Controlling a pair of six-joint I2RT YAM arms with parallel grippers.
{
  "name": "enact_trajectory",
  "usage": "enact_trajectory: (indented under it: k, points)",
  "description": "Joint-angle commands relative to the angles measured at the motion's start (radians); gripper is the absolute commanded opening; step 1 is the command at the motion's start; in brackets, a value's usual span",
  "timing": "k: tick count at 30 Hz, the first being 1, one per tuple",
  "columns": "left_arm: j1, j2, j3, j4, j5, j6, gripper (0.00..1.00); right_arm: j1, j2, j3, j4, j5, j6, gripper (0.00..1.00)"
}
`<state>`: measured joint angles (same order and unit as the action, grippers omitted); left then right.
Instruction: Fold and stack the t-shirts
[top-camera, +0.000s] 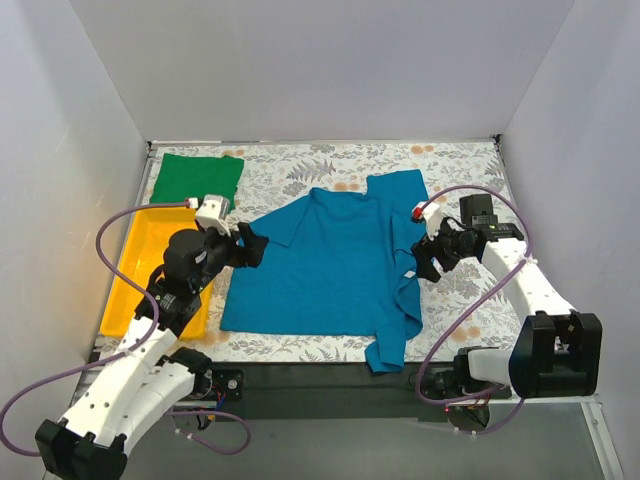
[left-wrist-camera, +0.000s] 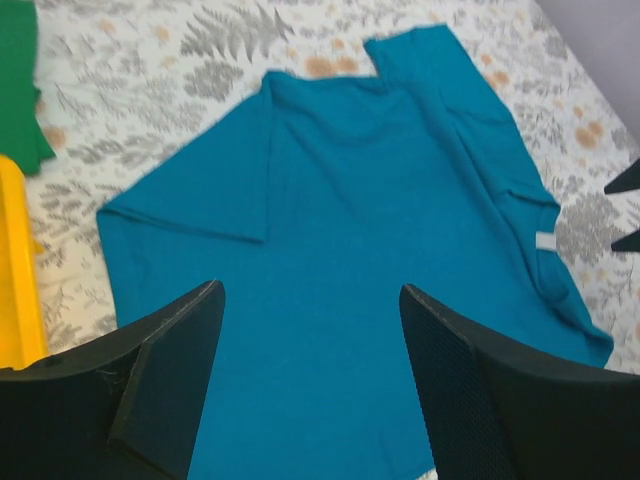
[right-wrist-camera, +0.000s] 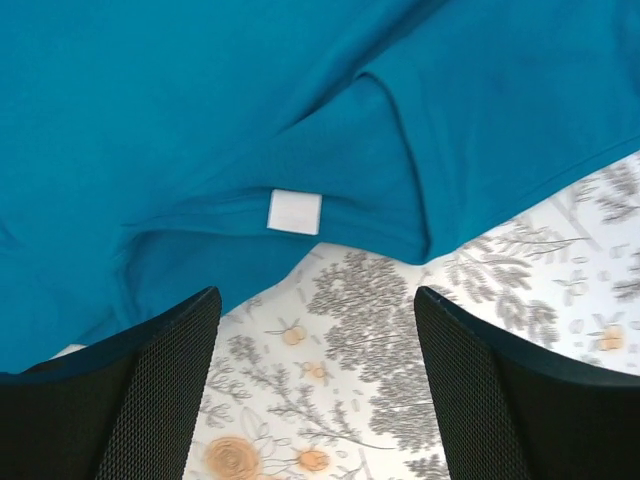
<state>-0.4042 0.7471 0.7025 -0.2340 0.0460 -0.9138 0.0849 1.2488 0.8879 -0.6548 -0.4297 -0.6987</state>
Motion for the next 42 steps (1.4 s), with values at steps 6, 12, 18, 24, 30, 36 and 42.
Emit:
enact_trajectory:
  k: [6,12,18,24,30,36,42]
  points:
    - [-0.001,-0.118,-0.147,0.001,0.106,-0.020,0.70,-0.022,0.086,-0.010,-0.052,-0.156,0.133,0.81]
    - [-0.001,-0.120,-0.141,-0.004,0.107,-0.014,0.70,-0.160,0.139,0.002,-0.052,-0.230,0.151,0.82]
    - [-0.001,-0.097,-0.143,-0.002,0.107,-0.004,0.70,-0.293,0.213,0.034,-0.045,-0.311,0.159,0.79]
    - [-0.001,-0.063,-0.141,-0.002,0.117,0.003,0.70,-0.346,0.346,0.121,-0.023,-0.353,0.192,0.73]
    - [0.001,-0.051,-0.141,-0.002,0.123,0.004,0.70,-0.347,0.449,0.164,0.073,-0.346,0.286,0.72]
    - [-0.001,-0.032,-0.141,-0.002,0.126,0.004,0.70,-0.346,0.523,0.186,0.153,-0.325,0.398,0.68]
    - [-0.001,-0.026,-0.138,-0.001,0.130,0.006,0.70,-0.326,0.552,0.161,0.167,-0.294,0.418,0.63]
